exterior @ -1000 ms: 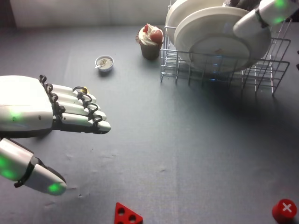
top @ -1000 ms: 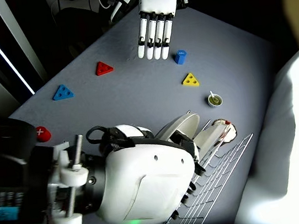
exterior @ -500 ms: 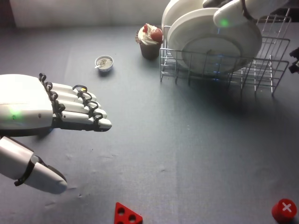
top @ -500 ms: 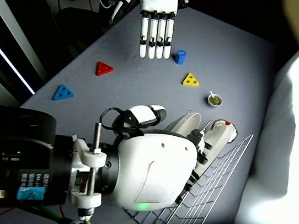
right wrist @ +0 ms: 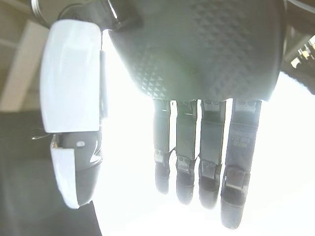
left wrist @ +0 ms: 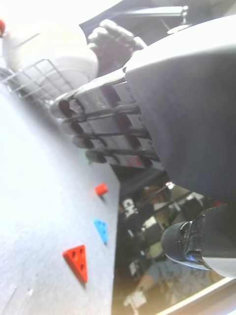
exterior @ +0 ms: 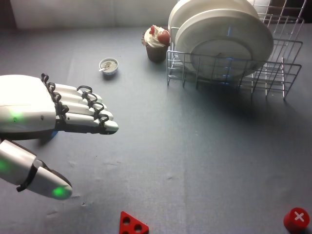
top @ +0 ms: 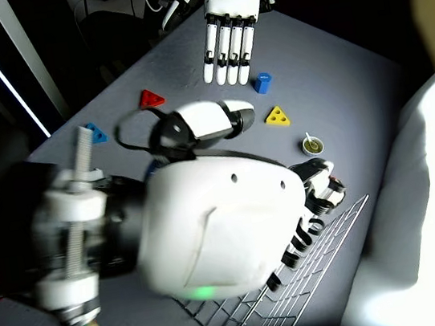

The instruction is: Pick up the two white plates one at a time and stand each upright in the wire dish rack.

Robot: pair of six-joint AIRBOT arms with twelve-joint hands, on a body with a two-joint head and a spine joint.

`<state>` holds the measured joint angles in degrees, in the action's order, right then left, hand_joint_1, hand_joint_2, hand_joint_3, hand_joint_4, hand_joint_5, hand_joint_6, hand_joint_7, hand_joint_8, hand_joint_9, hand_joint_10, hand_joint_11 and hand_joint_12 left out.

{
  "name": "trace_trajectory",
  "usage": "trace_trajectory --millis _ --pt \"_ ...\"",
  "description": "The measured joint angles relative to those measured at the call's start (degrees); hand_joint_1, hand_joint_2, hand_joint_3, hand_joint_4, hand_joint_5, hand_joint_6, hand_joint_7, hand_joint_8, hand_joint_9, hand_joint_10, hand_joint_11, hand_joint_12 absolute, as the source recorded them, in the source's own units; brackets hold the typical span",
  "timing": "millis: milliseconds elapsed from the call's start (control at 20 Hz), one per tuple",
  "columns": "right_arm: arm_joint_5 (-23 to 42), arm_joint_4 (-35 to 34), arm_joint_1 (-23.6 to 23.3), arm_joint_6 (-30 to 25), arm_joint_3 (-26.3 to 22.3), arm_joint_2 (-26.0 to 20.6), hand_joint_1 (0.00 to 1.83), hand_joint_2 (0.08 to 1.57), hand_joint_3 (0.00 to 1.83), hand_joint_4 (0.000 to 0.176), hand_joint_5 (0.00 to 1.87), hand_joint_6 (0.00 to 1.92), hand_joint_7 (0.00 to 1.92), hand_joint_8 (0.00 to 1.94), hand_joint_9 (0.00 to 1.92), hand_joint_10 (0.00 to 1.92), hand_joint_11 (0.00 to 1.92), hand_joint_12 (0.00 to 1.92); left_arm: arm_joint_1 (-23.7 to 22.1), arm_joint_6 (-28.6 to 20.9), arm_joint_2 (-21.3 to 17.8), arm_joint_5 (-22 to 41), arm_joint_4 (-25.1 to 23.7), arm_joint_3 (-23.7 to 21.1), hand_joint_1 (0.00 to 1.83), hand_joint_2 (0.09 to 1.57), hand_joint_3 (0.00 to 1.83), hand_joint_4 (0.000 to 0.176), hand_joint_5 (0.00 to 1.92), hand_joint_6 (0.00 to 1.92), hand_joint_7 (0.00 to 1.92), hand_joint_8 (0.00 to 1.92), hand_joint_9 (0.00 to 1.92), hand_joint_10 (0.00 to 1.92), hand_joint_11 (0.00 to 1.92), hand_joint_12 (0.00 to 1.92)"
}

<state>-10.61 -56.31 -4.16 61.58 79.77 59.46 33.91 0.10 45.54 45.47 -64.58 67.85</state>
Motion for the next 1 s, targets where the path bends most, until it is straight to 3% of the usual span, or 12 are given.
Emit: trace_trajectory --millis 150,250,450,500,550,700,800,900,1000 --pt "0.3 8.2 0.2 2.7 -3.4 -2.4 0.87 1.02 0.01 0.031 0.58 0.00 0.60 0.01 0.62 0.01 0.68 0.05 0.0 0.0 -0.1 0.1 0.2 -0.2 0.00 1.02 0.00 0.000 0.14 0.00 0.18 0.00 0.18 0.00 0.18 0.01" --pt "4.9 19.0 1.8 2.7 -7.7 -4.8 0.86 1.02 0.01 0.030 0.56 0.00 0.62 0.01 0.64 0.02 0.68 0.05 0.0 0.0 -0.1 0.0 0.2 -0.2 0.00 1.02 0.00 0.000 0.12 0.00 0.15 0.00 0.15 0.00 0.14 0.00" --pt "27.2 45.8 9.8 2.5 -19.1 -11.3 0.81 1.02 0.00 0.026 0.47 0.00 0.56 0.00 0.57 0.00 0.62 0.02 0.0 0.0 -0.1 -0.1 0.5 -0.6 0.00 1.02 0.00 0.000 0.12 0.00 0.15 0.00 0.15 0.00 0.15 0.00" --pt "31.6 49.5 10.9 2.5 -20.6 -12.3 0.77 1.03 0.01 0.025 0.43 0.00 0.54 0.00 0.55 0.00 0.59 0.01 0.0 0.0 -0.2 0.0 0.6 -0.6 0.00 1.02 0.00 0.000 0.12 0.00 0.15 0.00 0.15 0.00 0.14 0.00" --pt "36.9 53.5 12.2 2.4 -22.0 -13.3 0.73 1.03 0.01 0.038 0.46 0.01 0.53 0.00 0.53 0.00 0.56 0.00 -0.2 0.0 -0.4 -0.1 0.6 -0.9 0.00 1.02 0.00 0.000 0.12 0.00 0.16 0.00 0.15 0.00 0.15 0.00" --pt "48.7 64.7 17.7 2.3 -23.9 -14.9 0.51 1.03 0.00 0.060 0.35 0.00 0.45 0.00 0.45 0.00 0.51 0.00 -0.2 0.0 -0.5 0.0 0.5 -1.3 0.00 1.02 0.00 0.000 0.13 0.00 0.17 0.01 0.16 0.00 0.16 0.01" --pt "53.5 74.1 22.4 2.2 -24.0 -15.7 0.35 1.03 0.00 0.064 0.24 0.00 0.37 0.00 0.37 0.00 0.43 0.00 -0.2 0.0 -0.5 -0.1 0.5 -1.5 0.00 1.02 0.00 0.000 0.13 0.01 0.18 0.01 0.17 0.01 0.16 0.01" --pt "58.1 81.2 25.9 2.1 -23.6 -16.2 0.25 1.02 0.00 0.046 0.20 0.00 0.33 0.00 0.34 0.00 0.39 0.00 -0.2 0.0 -0.5 -0.2 0.6 -1.5 0.00 1.02 0.00 0.000 0.12 0.00 0.17 0.00 0.16 0.00 0.14 0.00" --pt "60.1 82.2 27.1 2.1 -23.4 -16.2 0.18 1.01 0.00 0.033 0.20 0.00 0.29 0.00 0.31 0.00 0.34 0.00 -0.2 0.0 -0.5 -0.3 0.5 -1.6 0.00 1.02 0.00 0.000 0.13 0.01 0.17 0.00 0.16 0.00 0.14 0.00"
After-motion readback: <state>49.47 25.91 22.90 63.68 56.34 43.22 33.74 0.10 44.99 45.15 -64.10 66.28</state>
